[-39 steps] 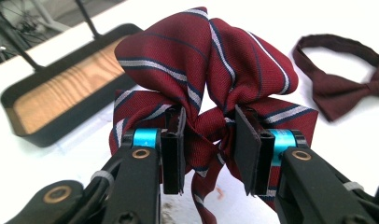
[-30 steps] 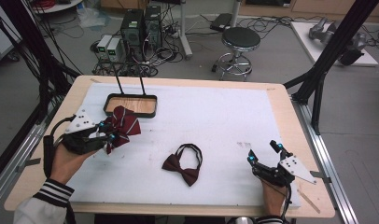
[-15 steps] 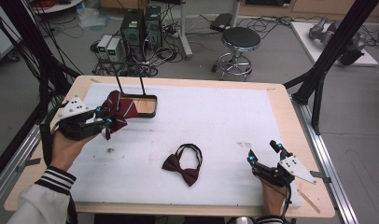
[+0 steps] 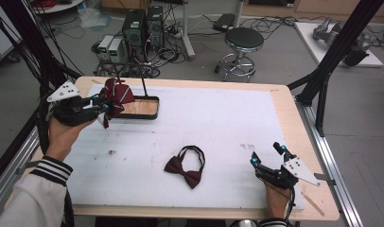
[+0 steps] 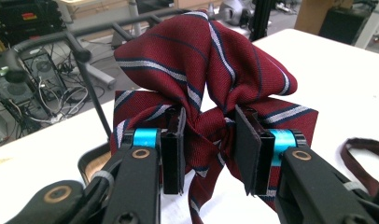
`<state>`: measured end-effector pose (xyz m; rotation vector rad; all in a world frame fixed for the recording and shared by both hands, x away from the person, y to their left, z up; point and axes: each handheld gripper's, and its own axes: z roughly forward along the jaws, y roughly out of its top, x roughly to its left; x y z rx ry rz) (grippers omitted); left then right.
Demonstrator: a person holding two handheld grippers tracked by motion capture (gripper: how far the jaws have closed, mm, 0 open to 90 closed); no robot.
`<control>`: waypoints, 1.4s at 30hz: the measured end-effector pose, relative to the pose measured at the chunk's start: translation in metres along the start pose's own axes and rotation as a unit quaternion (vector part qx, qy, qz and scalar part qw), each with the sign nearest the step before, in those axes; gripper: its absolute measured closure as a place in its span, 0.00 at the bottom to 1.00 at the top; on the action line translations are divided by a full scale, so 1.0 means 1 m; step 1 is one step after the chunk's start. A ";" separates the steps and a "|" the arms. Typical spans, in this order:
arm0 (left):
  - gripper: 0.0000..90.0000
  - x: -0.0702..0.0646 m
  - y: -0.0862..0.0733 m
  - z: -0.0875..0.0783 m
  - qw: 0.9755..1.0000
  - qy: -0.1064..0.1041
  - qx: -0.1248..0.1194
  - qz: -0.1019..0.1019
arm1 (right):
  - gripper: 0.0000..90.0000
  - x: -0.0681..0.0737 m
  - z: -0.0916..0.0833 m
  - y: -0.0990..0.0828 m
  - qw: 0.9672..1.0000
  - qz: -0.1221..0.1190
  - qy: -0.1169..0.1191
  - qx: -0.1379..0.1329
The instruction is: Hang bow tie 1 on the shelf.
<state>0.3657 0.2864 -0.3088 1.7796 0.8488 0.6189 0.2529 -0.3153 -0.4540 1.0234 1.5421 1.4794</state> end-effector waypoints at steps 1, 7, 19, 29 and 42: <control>0.73 0.002 0.002 0.001 1.000 0.002 -0.003 -0.001 | 0.12 0.000 0.000 0.000 1.000 0.001 0.000 0.000; 0.73 0.016 0.014 0.006 1.000 0.013 -0.018 -0.007 | 0.12 0.000 0.001 0.000 1.000 -0.004 0.000 0.000; 0.73 0.038 0.034 0.005 0.999 0.025 -0.027 -0.004 | 0.12 0.001 0.000 0.000 1.000 -0.002 0.000 0.002; 0.73 0.057 0.046 0.014 0.999 0.041 -0.023 -0.007 | 0.12 0.001 0.001 0.000 1.000 -0.004 -0.001 0.002; 0.73 0.076 0.052 0.038 0.997 0.068 -0.023 -0.016 | 0.12 0.001 0.001 0.000 1.000 -0.001 -0.006 0.003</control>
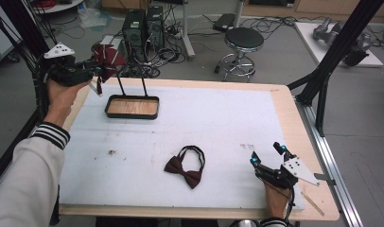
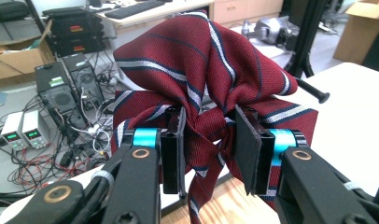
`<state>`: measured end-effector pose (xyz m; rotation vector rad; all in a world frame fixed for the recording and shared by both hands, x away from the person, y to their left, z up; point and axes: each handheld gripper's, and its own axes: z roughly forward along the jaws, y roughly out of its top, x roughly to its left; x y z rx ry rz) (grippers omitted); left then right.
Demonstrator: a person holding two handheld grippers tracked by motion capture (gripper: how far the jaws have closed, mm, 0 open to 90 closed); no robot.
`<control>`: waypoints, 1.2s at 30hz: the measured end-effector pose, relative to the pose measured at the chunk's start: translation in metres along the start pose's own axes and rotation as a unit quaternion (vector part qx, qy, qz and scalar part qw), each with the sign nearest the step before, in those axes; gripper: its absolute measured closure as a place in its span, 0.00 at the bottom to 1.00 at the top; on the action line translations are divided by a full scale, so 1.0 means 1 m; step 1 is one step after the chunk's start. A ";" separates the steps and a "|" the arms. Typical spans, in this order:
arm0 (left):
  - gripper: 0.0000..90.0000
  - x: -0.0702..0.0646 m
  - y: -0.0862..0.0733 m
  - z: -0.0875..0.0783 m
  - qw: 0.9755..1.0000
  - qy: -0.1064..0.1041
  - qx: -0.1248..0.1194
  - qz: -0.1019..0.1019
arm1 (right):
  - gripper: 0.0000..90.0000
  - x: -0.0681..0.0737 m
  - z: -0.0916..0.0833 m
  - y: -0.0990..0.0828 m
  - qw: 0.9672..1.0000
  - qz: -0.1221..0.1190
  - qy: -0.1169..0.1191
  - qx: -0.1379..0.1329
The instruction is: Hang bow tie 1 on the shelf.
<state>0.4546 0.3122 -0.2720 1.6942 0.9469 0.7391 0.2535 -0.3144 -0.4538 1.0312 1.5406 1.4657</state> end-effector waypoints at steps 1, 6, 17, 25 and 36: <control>0.73 0.001 0.000 0.001 1.000 0.001 0.001 -0.002 | 0.12 0.000 0.000 0.000 1.000 0.000 0.001 0.001; 0.73 0.007 0.002 0.004 1.000 0.004 -0.004 -0.009 | 0.12 0.000 0.001 0.000 1.000 0.000 -0.001 0.003; 0.73 0.014 0.002 0.017 1.000 0.011 -0.007 -0.025 | 0.12 0.000 0.001 0.000 1.000 0.000 -0.005 0.004; 0.73 0.023 -0.006 0.020 0.998 0.036 -0.011 -0.057 | 0.12 0.000 0.001 0.000 1.000 0.000 -0.004 0.004; 0.73 0.034 -0.014 0.013 0.996 0.067 -0.011 -0.065 | 0.12 0.000 0.001 0.000 1.000 -0.001 -0.003 0.006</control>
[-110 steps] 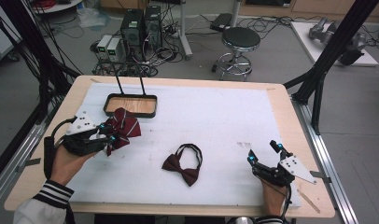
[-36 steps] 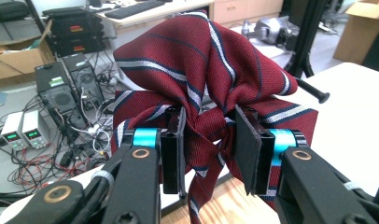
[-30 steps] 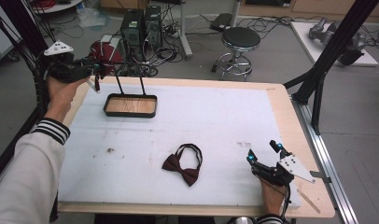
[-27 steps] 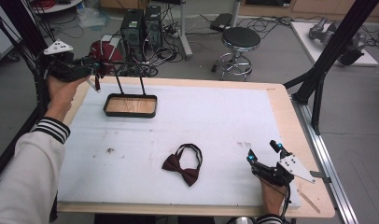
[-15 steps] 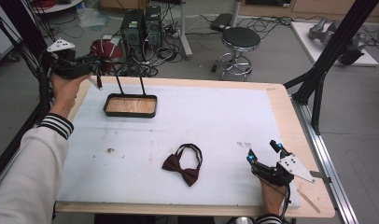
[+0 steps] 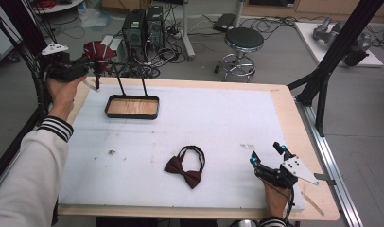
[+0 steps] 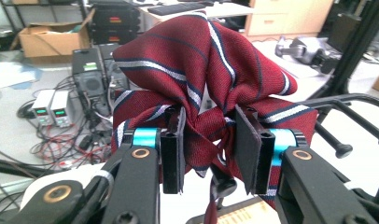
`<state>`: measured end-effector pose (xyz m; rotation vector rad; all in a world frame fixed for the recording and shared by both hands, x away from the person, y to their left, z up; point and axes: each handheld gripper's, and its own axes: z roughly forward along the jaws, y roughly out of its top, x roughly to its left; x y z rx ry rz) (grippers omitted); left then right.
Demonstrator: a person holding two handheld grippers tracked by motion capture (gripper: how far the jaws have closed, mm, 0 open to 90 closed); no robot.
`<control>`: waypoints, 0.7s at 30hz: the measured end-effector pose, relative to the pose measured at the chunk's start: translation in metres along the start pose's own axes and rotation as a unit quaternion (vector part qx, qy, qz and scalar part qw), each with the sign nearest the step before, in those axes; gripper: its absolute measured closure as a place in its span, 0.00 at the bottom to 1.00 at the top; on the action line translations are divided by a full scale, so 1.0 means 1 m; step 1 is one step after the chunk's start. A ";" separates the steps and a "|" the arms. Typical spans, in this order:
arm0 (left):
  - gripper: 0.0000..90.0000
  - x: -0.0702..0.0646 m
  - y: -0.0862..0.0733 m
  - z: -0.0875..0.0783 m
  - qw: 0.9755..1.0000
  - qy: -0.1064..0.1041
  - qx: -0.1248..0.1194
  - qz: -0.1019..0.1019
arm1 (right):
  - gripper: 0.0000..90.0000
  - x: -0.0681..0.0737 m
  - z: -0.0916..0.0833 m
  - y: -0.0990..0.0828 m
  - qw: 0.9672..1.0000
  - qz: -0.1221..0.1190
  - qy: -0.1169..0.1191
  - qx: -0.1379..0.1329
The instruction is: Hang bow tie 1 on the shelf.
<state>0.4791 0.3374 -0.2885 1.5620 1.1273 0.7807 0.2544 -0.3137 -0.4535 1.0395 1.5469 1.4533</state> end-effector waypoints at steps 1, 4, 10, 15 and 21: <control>0.73 0.001 0.000 -0.001 1.000 0.004 0.002 0.000 | 0.12 0.000 0.000 0.000 1.000 -0.001 0.000 0.000; 0.72 0.005 -0.003 -0.004 1.000 0.026 0.001 -0.001 | 0.12 0.000 0.000 0.000 1.000 0.000 -0.001 0.000; 0.72 0.012 -0.008 -0.009 0.999 0.031 -0.004 -0.015 | 0.12 0.000 0.000 0.000 1.000 -0.001 -0.001 0.000; 0.72 0.017 -0.010 -0.014 0.999 0.039 -0.003 -0.022 | 0.12 0.000 0.000 0.000 1.000 -0.001 -0.001 0.001; 0.72 0.017 -0.010 -0.017 0.999 0.043 0.001 -0.019 | 0.12 0.000 0.000 0.000 1.000 -0.003 -0.003 0.000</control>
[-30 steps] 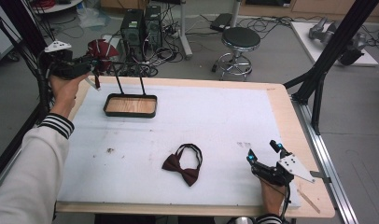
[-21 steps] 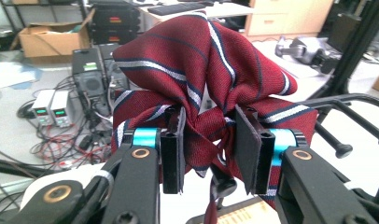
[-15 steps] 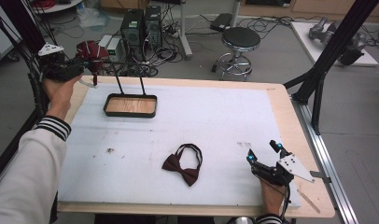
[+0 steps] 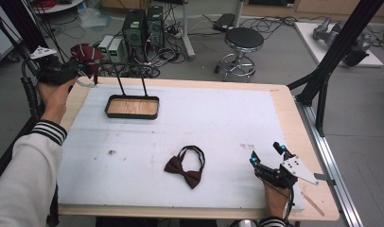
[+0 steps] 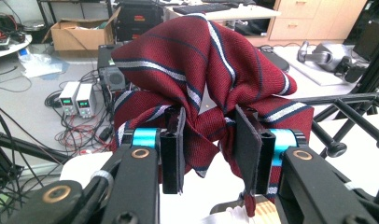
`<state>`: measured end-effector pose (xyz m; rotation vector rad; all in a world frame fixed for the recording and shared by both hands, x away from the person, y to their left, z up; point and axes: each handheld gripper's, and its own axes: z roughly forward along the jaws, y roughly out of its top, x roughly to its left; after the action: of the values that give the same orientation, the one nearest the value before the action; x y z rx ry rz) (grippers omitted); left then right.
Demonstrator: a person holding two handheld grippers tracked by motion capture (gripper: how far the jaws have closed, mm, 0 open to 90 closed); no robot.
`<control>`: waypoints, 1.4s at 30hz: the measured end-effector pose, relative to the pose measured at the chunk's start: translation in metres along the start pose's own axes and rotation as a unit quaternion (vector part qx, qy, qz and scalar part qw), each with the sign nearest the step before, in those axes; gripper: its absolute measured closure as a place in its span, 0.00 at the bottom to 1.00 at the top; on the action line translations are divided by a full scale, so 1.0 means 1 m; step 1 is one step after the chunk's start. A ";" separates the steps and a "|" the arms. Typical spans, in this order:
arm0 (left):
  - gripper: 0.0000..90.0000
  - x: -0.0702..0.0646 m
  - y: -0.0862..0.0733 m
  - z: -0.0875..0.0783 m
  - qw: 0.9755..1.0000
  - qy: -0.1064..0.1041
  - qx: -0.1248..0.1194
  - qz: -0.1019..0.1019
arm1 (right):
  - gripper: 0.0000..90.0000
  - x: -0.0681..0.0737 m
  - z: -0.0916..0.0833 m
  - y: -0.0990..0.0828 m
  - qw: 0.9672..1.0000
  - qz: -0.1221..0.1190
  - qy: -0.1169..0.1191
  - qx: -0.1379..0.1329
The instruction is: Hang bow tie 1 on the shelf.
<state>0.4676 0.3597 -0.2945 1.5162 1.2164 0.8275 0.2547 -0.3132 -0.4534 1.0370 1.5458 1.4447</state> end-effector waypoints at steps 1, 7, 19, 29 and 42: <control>0.72 0.000 0.000 0.000 1.000 0.000 0.000 -0.002 | 0.12 0.000 0.000 0.000 1.000 0.001 0.000 0.000; 0.71 0.001 -0.001 0.000 1.000 -0.005 0.008 -0.006 | 0.12 0.000 0.000 0.000 1.000 0.000 0.000 0.000; 0.61 0.000 -0.002 -0.002 1.000 -0.018 0.013 -0.017 | 0.12 0.000 0.000 0.000 1.000 -0.001 0.000 0.000; 0.36 -0.003 0.000 -0.005 0.998 -0.060 0.007 -0.010 | 0.12 0.000 0.000 0.000 1.000 -0.002 0.000 0.000; 0.20 -0.023 0.000 -0.033 0.994 -0.106 -0.034 0.013 | 0.12 0.000 0.000 0.000 1.000 0.002 0.002 0.001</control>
<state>0.4313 0.3462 -0.2837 1.5249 1.0050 0.6972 0.2546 -0.3131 -0.4535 1.0405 1.5481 1.4494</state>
